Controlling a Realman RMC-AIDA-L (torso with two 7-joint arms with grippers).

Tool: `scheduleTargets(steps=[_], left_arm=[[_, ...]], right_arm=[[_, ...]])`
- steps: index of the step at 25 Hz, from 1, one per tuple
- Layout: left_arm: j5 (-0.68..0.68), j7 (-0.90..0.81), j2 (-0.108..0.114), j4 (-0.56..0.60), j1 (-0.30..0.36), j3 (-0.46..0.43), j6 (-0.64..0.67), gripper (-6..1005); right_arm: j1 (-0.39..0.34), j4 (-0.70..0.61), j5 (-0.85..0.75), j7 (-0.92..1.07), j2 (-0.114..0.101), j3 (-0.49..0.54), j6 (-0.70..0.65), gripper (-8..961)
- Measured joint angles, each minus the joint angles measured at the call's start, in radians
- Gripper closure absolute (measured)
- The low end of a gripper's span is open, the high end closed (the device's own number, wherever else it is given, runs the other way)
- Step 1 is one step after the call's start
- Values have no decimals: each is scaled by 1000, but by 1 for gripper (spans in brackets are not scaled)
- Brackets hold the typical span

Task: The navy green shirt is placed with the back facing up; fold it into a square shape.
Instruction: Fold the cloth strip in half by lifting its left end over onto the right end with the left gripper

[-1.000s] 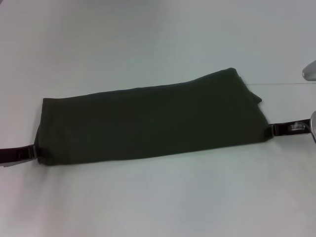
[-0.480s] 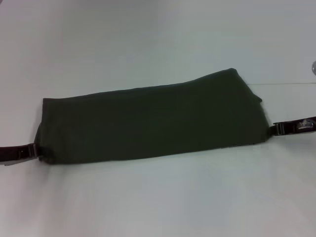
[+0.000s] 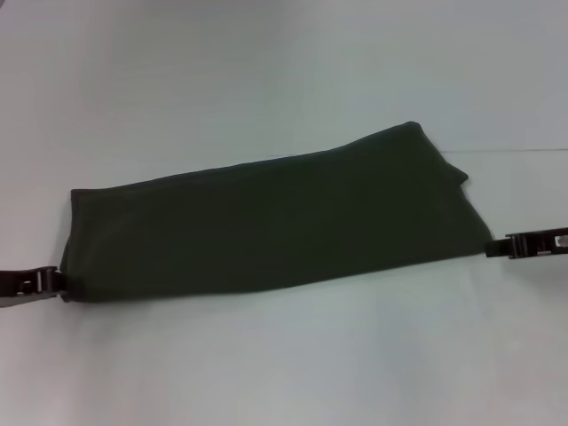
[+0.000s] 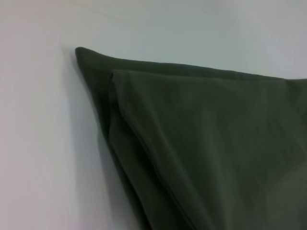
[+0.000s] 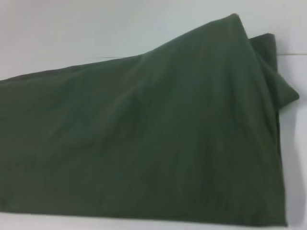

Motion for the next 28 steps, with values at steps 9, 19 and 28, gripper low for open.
scheduleTargets(steps=[9,19,28], left_arm=[[14,-3,8,-2,-17,-28,-19,993],[8,-7,8,-13,-24,-33,-70,993],[6,-3,2,-23,-30,-28,-83,993]], right_arm=[[22,54,31,31,-36,-7,49,893],[149,278,-85,54,-71,-13,227,668],[157,298,-97,46,-33,-34,314,419]])
